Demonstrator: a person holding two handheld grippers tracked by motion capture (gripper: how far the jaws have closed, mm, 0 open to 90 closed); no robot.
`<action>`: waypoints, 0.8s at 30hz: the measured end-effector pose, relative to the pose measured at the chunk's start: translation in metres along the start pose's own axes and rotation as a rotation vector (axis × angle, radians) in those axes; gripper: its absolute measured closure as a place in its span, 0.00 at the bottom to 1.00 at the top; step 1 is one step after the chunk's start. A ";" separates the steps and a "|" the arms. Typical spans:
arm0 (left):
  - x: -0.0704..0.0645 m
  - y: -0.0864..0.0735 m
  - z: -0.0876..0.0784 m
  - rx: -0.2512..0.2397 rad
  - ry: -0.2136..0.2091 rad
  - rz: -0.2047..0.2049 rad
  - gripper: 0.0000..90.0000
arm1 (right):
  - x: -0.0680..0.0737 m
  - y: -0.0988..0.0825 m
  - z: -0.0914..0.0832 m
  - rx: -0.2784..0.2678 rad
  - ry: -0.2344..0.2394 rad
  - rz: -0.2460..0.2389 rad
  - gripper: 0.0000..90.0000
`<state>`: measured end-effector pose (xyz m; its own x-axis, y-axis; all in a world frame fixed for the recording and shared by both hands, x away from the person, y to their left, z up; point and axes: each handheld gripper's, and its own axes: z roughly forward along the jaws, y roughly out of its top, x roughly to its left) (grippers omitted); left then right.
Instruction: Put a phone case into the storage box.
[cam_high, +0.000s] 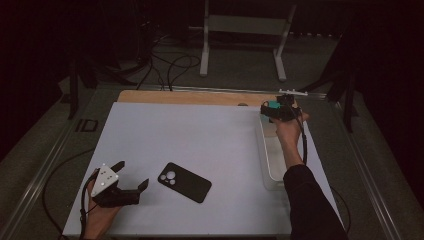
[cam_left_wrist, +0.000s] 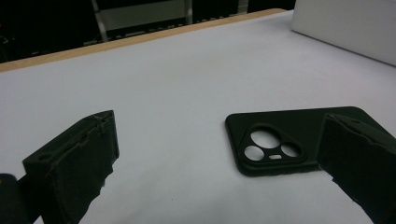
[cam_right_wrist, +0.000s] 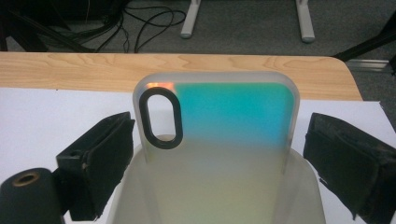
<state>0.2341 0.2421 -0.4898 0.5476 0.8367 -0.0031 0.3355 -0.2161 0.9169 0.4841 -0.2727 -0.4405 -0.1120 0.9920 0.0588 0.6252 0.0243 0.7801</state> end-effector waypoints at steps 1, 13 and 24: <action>0.000 0.000 0.000 -0.002 0.002 -0.003 0.00 | 0.001 0.000 -0.001 -0.005 -0.005 -0.010 0.10; 0.001 0.000 -0.001 -0.006 0.003 -0.007 0.00 | 0.000 0.004 -0.013 -0.041 -0.015 -0.044 0.10; 0.000 0.000 -0.001 -0.004 0.004 -0.008 0.00 | 0.001 0.005 -0.024 -0.059 0.003 -0.069 0.10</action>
<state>0.2334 0.2431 -0.4897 0.5418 0.8405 -0.0086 0.3364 -0.2074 0.9186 0.4685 -0.2750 -0.4217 -0.1562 0.9877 0.0055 0.5689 0.0854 0.8180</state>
